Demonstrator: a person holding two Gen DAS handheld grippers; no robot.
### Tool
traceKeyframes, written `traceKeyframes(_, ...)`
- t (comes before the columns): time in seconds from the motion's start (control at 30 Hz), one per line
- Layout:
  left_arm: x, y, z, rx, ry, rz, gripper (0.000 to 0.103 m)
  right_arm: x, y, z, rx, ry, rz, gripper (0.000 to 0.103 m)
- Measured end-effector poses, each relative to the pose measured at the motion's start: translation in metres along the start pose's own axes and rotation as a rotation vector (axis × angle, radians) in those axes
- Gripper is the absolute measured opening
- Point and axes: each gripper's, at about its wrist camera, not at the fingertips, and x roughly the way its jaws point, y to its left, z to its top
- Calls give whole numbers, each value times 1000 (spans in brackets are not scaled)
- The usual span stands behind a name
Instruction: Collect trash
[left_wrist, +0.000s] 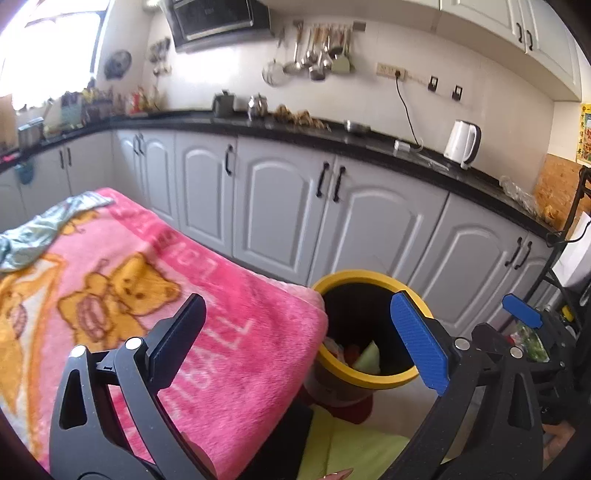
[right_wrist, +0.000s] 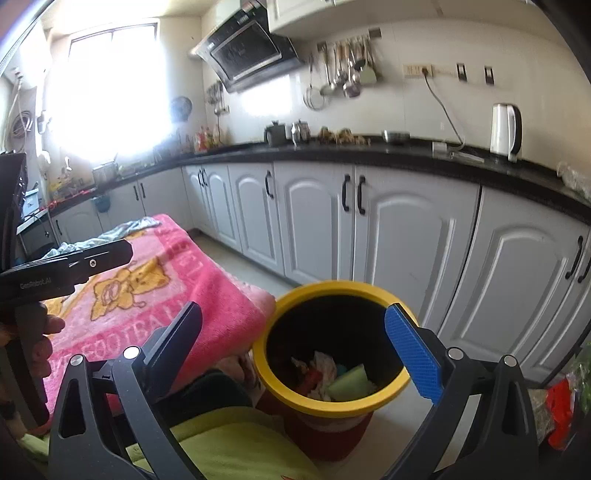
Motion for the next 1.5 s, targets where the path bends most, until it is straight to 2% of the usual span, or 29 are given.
traceKeyframes(0.2, -30, -1, -16, 24, -83, 56, 92, -27, 15, -3, -1, -96, -11, 97)
traceKeyframes(0.37, -50, -3, -27, 51, -173, 91, 92, -41, 24, -9, -24, -140, -77, 97)
traceKeyframes(0.77, -64, 1, -41, 21, -234, 81, 92, -63, 32, -20, -57, -249, -151, 97)
traceKeyframes(0.97, -66, 5, -45, 2, -277, 97, 92, -60, 32, -22, -59, -236, -162, 97)
traceKeyframes(1.5, -67, 9, -44, -11, -273, 97, 92, -56, 35, -20, -73, -233, -156, 97)
